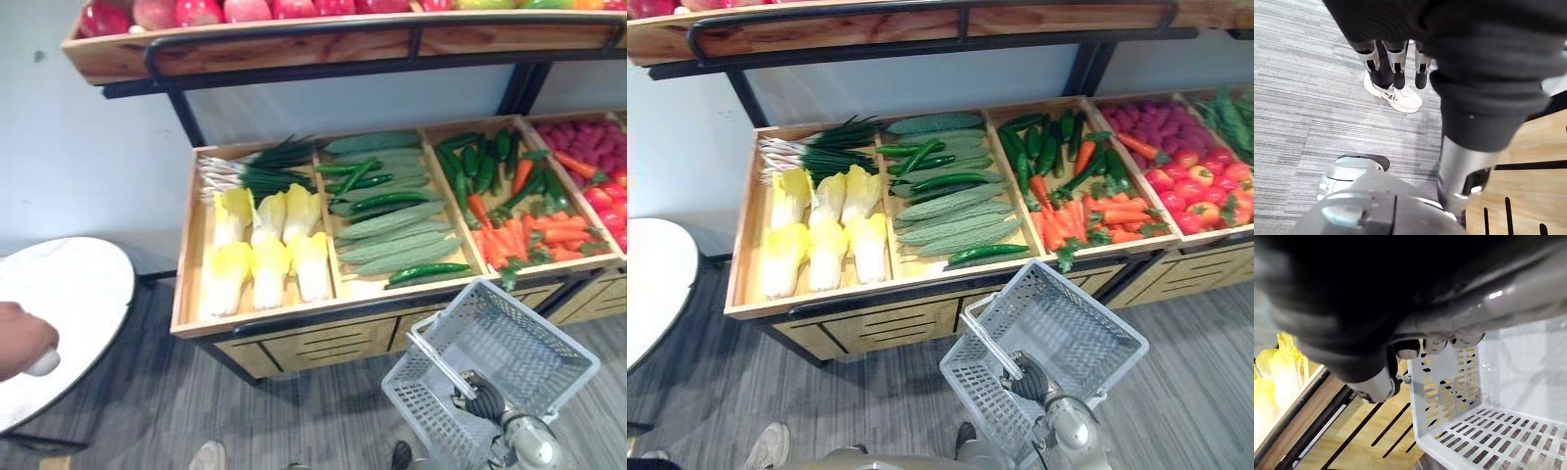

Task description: Pick vegetable in the basket

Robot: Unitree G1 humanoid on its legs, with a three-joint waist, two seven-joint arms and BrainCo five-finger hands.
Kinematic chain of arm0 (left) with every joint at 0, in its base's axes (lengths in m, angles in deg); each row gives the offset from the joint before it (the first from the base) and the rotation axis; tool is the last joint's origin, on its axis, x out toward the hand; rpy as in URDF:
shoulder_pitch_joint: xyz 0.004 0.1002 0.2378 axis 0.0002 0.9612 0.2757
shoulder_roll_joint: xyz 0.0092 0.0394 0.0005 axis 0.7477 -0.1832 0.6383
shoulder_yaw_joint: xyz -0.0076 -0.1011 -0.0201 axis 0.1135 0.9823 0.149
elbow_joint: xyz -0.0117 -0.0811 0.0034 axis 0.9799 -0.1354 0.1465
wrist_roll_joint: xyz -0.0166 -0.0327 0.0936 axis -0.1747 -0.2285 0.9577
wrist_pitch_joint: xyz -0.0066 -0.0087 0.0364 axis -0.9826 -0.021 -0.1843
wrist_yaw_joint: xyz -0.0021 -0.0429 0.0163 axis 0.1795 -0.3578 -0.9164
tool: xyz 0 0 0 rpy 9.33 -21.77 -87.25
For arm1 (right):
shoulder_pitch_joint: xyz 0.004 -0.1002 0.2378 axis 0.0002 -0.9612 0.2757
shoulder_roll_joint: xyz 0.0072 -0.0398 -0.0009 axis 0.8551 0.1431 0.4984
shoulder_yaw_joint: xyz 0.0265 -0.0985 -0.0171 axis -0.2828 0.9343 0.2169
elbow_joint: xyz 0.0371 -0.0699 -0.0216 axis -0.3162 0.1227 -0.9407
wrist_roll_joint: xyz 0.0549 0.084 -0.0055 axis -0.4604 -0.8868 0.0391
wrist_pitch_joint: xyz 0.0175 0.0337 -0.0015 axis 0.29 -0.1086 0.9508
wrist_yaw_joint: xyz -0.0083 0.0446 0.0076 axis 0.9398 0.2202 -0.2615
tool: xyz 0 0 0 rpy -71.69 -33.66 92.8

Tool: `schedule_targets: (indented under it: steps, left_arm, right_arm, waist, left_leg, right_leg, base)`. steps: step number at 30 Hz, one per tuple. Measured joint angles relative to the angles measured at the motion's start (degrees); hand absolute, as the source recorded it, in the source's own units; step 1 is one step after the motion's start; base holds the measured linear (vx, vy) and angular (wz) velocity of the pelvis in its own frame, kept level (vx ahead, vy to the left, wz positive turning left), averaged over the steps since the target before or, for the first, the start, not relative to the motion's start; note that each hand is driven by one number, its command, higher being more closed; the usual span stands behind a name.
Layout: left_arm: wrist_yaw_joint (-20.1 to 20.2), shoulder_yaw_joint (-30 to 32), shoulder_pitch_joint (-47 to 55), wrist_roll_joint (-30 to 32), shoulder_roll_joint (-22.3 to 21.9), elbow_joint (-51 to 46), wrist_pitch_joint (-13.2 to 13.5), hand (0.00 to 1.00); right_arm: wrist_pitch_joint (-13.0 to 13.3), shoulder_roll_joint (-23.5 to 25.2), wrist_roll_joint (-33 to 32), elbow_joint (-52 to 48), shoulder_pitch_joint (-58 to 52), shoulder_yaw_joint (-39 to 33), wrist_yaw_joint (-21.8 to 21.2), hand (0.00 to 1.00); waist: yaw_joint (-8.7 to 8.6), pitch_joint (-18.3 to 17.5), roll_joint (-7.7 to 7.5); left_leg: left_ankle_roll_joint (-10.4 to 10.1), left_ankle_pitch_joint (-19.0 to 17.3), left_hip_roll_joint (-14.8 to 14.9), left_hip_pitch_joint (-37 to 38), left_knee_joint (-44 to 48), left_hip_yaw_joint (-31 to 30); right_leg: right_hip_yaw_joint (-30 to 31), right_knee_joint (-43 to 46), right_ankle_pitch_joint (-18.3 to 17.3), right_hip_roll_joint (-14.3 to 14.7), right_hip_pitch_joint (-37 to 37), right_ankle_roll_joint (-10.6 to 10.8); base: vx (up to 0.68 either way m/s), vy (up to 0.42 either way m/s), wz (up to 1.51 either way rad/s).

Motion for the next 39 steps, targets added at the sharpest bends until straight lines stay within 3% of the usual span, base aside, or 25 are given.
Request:
schedule_targets:
  steps: [2, 5, 9, 10, 20, 23, 29, 34, 39]
  left_arm:
    - [-0.67, -0.02, -0.05, -0.13, -0.02, -0.02, 0.82, 0.0]
    - [-1.93, -0.34, -1.1, -0.47, 0.35, -0.11, 2.34, 0.0]
    - [-3.87, -0.55, -2.37, -1.87, 0.82, -1.39, 3.73, 0.0]
    - [-4.43, -2.15, -4.48, -2.29, 2.93, -4.44, 4.52, 0.0]
    - [-5.56, -1.78, -4.41, -2.76, 2.92, -4.43, 4.44, 0.0]
    - [-6.92, 0.25, -4.42, -4.28, 2.91, -4.43, 4.46, 0.0]
    - [-14.3, 7.72, -4.39, -9.2, 3.1, -4.42, 4.55, 0.0]
    - [-18.67, 12.07, -4.33, -9.59, 3.97, -4.43, 4.74, 0.0]
    - [-21.47, 15.96, -4.49, -9.61, 5.0, -6.45, 7.09, 0.0]
  right_arm:
    - [0.0, 0.01, 0.0, 0.03, -0.44, -0.13, 0.04, 1.0]
    - [0.06, 0.47, 0.06, 0.23, -0.22, -0.11, -0.04, 1.0]
    - [0.87, 0.97, 0.26, -0.47, -0.25, 1.65, -0.13, 1.0]
    - [1.09, 0.91, 0.19, 1.38, -0.61, 1.95, 0.09, 1.0]
    - [1.07, 0.91, 0.18, 1.42, -0.68, 1.85, 0.08, 1.0]
    - [0.9, 0.94, 0.19, 1.81, -0.7, 1.26, 0.05, 1.0]
    - [0.02, 1.57, 0.61, 6.19, -0.37, -2.41, 0.78, 1.0]
    - [-0.45, 1.57, 0.73, 8.26, -0.2, -2.74, 2.55, 1.0]
    - [-2.38, 1.57, 1.04, 8.51, 0.41, -4.8, 2.68, 1.0]
  waist:
    - [-0.15, -0.48, 0.8]
    - [-0.8, -0.93, 2.18]
    - [-0.95, -0.34, 1.1]
    - [-1.35, -1.35, 0.05]
    - [-1.35, -1.46, -0.35]
    - [-1.35, -1.53, -0.68]
    - [-1.29, -1.81, -1.17]
    - [-1.29, -1.88, -1.3]
    - [-1.31, -1.99, -1.46]
  left_leg:
    - [-0.06, -0.14, -0.14, 0.02, -1.51, 1.12]
    - [-0.46, -3.83, 0.39, -0.28, -3.03, 2.88]
    - [-0.47, -4.24, -1.37, -0.37, -3.67, 3.89]
    - [-0.45, -2.75, -1.55, 2.88, -7.21, 4.74]
    - [-0.49, -2.71, -1.5, 2.9, -7.27, 4.85]
    - [-0.49, -2.71, -1.53, 2.86, -7.34, 4.81]
    - [-0.37, -2.64, -1.85, 2.67, -7.5, 3.27]
    - [-0.3, -2.59, -2.14, 2.6, -7.58, 2.2]
    - [-0.27, -2.56, -2.23, 2.54, -7.61, 2.16]
  right_leg:
    - [-0.16, -1.13, 0.75, 0.05, -0.02, 0.44]
    - [-0.6, -4.03, 3.87, 0.72, 0.32, 0.68]
    - [-0.17, -8.86, 7.17, -0.44, 2.34, 1.45]
    - [-0.8, -8.84, 7.44, -0.27, 3.27, 1.29]
    - [-0.76, -8.84, 7.39, -0.21, 3.25, 1.32]
    - [-0.79, -8.84, 7.33, -0.23, 3.22, 1.31]
    - [-2.01, -8.84, 6.94, -0.58, 3.68, 1.39]
    - [-2.74, -8.83, 6.92, -0.9, 4.09, 1.34]
    - [-2.79, -8.83, 6.94, -0.99, 4.09, 1.32]
  base:
    - [-0.08, 0.042, 0.09]
    - [-0.06, 0.082, 0.03]
    - [-0.05, 0.047, -0.09]
    - [0.0, 0.0, 0.0]
    - [0.0, 0.0, 0.0]
    - [0.0, 0.0, 0.0]
    - [0.0, 0.003, 0.1]
    - [0.0, 0.006, 0.09]
    - [0.0, 0.0, 0.0]
